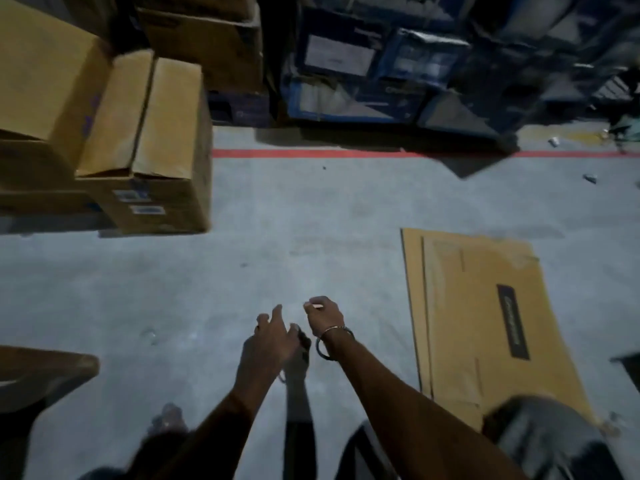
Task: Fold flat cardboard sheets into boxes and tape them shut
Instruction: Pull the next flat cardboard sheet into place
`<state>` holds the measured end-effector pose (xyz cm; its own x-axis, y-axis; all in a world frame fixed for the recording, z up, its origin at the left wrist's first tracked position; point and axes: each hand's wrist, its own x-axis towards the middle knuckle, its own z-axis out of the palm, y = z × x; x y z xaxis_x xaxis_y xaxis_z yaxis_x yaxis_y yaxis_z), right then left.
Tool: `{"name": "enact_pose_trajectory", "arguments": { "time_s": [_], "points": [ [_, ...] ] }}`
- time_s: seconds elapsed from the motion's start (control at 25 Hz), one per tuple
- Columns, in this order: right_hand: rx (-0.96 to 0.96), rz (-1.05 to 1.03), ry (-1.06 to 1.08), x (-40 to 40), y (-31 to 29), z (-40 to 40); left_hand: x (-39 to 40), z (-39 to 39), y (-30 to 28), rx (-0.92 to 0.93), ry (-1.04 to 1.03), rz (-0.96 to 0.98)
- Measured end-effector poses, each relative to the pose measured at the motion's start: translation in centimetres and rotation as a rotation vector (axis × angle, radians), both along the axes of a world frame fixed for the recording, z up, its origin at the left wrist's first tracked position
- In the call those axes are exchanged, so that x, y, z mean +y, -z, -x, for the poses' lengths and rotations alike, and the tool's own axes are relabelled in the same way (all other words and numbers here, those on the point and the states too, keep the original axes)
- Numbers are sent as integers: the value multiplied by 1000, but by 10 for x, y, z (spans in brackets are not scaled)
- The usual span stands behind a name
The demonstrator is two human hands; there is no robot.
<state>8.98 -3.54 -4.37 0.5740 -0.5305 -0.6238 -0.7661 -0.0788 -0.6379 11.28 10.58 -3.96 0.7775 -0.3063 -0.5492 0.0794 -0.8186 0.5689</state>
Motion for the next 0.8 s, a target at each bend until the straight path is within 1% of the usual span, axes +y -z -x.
{"name": "enact_pose_trajectory", "arguments": {
  "time_s": [0.08, 0.12, 0.16, 0.2, 0.24, 0.36, 0.48, 0.52, 0.68, 0.8],
  "points": [
    [240, 42, -95, -41, -12, 56, -19, 58, 7, 21, 138, -19],
    [340, 42, -172, -63, -14, 78, -27, 84, 12, 25, 221, -18],
    [426, 41, -205, -80, -17, 93, -35, 103, 14, 31, 315, -13],
    [478, 58, -196, -98, -15, 102, -42, 116, 12, 54, 393, -11],
    [518, 76, -119, -114, -11, 108, -52, 125, 11, 71, 446, -1],
    [550, 201, 155, -153, 18, 117, -96, 131, -7, 101, 505, 50],
    [541, 289, 319, -189, 79, 121, -139, 125, -13, 107, 527, 92],
    [548, 328, 343, -204, 97, 124, -147, 124, -13, 122, 530, 107],
    [633, 547, 263, -242, 100, 152, -144, 110, 15, 64, 656, 144],
    [719, 568, 166, -260, 120, 197, -140, 98, 49, 33, 727, 63]
  ]
}}
